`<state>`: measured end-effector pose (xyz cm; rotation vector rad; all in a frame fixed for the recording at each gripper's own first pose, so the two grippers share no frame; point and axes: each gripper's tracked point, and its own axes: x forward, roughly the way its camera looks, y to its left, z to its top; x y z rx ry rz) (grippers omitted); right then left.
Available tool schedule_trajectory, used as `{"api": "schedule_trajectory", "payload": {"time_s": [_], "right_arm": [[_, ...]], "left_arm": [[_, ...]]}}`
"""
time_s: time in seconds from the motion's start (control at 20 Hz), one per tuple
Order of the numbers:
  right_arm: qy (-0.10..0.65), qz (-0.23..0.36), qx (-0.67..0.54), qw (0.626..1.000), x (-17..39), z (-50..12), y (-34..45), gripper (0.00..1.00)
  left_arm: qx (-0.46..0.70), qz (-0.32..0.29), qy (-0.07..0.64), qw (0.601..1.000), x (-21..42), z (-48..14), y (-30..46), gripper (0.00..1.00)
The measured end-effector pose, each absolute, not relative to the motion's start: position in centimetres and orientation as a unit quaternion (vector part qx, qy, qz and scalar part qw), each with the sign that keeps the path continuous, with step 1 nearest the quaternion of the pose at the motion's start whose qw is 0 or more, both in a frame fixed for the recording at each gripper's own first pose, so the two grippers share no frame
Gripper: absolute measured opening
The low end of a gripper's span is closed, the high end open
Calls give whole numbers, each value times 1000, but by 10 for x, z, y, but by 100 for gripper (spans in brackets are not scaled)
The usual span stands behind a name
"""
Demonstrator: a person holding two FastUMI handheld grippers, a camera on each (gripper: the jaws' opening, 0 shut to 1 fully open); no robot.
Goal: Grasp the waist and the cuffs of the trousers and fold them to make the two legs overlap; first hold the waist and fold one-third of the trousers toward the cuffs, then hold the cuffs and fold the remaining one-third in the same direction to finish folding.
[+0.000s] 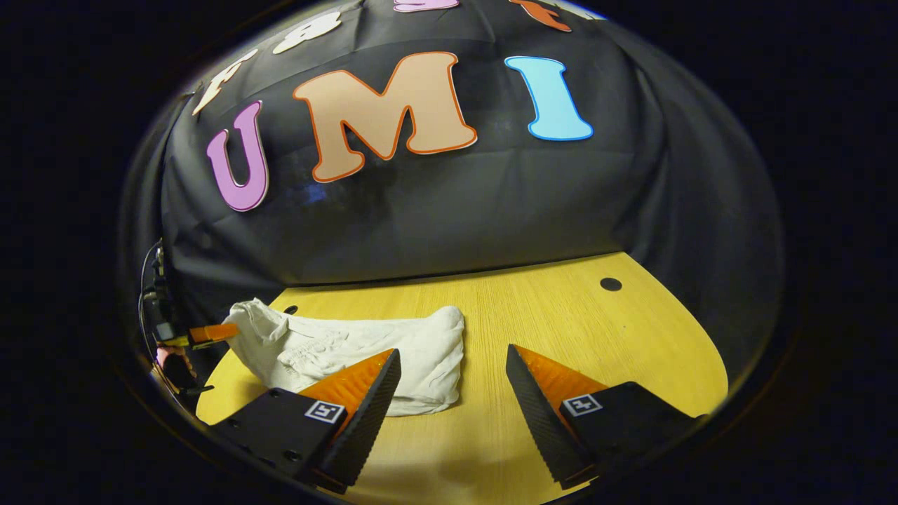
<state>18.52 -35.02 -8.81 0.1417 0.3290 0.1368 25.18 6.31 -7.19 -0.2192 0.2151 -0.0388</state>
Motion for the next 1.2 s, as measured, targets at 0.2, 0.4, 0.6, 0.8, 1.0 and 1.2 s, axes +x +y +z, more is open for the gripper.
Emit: {"api": "schedule_trajectory", "payload": {"time_s": [0.2, 0.4, 0.6, 0.8, 1.0, 1.2], "right_arm": [[156, 104, 84, 979, 185, -74, -376, 97], [148, 105, 74, 981, 179, -66, -407, 97], [152, 100, 74, 981, 174, -71, -433, 97], [160, 99, 68, 980, 171, -79, -441, 97], [167, 104, 66, 978, 168, -84, -440, 97], [172, 109, 54, 978, 163, -86, -434, 97]], "left_arm": [[-93, -48, 78, 991, 252, -36, -24, 0], [-36, -92, 86, 991, 255, -29, -106, 0], [30, -153, 125, 980, 245, -63, -169, 0], [82, -194, 201, 957, 253, -140, -179, 0], [116, -208, 245, 940, 252, -182, -169, 4], [74, -221, 259, 937, 247, -194, -193, 45]]}}
